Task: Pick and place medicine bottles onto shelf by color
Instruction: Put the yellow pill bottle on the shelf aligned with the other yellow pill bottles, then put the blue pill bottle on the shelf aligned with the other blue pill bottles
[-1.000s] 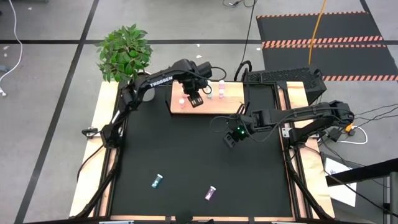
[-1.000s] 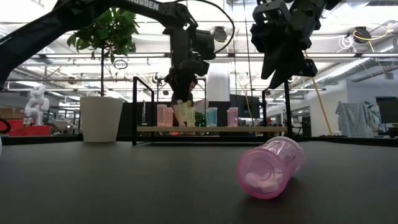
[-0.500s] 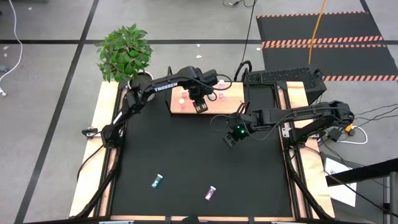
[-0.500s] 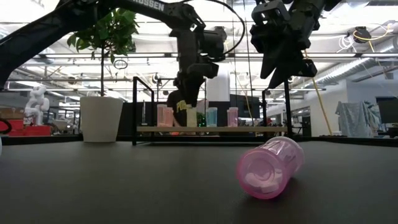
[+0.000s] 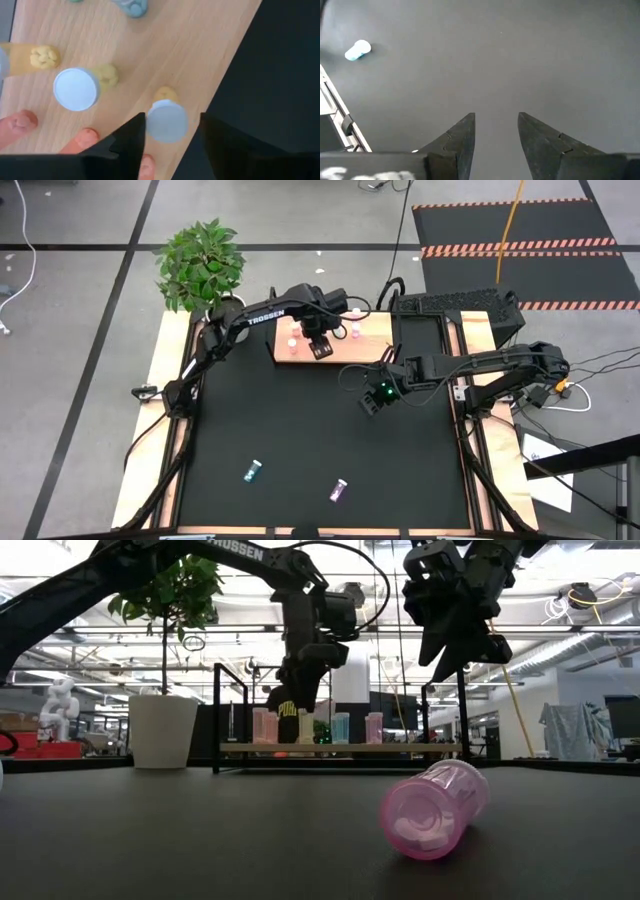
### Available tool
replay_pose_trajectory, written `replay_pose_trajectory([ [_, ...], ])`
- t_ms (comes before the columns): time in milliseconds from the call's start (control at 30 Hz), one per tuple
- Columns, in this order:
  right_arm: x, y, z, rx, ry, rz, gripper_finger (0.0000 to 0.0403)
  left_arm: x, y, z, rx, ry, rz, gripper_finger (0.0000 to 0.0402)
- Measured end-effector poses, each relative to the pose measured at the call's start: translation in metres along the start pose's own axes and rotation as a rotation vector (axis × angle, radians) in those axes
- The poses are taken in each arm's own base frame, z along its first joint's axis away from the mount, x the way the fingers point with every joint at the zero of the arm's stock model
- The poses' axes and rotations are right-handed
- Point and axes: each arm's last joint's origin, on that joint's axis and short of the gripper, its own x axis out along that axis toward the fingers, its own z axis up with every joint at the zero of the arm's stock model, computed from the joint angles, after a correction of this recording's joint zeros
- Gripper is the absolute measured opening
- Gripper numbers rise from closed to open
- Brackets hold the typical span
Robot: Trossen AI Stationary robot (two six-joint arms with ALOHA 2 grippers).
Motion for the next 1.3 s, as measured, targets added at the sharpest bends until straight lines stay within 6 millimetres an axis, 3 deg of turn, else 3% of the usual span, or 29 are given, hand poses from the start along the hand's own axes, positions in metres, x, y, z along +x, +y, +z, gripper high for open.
replay_pose_trajectory([
  [200, 0.000, 0.001, 0.000, 0.013, -0.004, 0.005, 0.0141, -0.001, 0.000, -0.001, -0.022, 0.003, -0.010, 0.0269],
  [300, 0.000, 0.002, 0.001, 0.012, -0.014, 0.018, 0.0141, -0.010, -0.001, -0.006, -0.021, 0.018, -0.014, 0.0302],
  [467, 0.000, 0.006, 0.004, -0.037, -0.047, 0.059, 0.0141, -0.051, -0.003, -0.022, -0.001, -0.012, -0.012, 0.0334],
  [633, 0.000, 0.013, 0.006, -0.129, -0.095, 0.110, 0.0141, -0.108, -0.013, -0.044, -0.005, -0.137, -0.009, 0.0331],
  [800, -0.003, 0.041, -0.005, -0.201, -0.254, 0.203, 0.0141, -0.168, -0.044, -0.077, 0.029, -0.289, -0.033, 0.0305],
  [933, 0.003, 0.055, -0.023, -0.146, -0.324, 0.186, 0.0141, -0.201, -0.075, -0.104, 0.045, -0.366, -0.082, 0.0280],
  [1100, 0.024, 0.079, -0.052, -0.122, -0.304, 0.217, 0.0141, -0.216, -0.120, -0.133, 0.112, -0.343, -0.118, 0.0256],
  [1300, 0.047, 0.146, -0.078, -0.194, -0.282, 0.201, 0.0141, -0.212, -0.171, -0.168, 0.142, -0.280, -0.094, 0.0238],
])
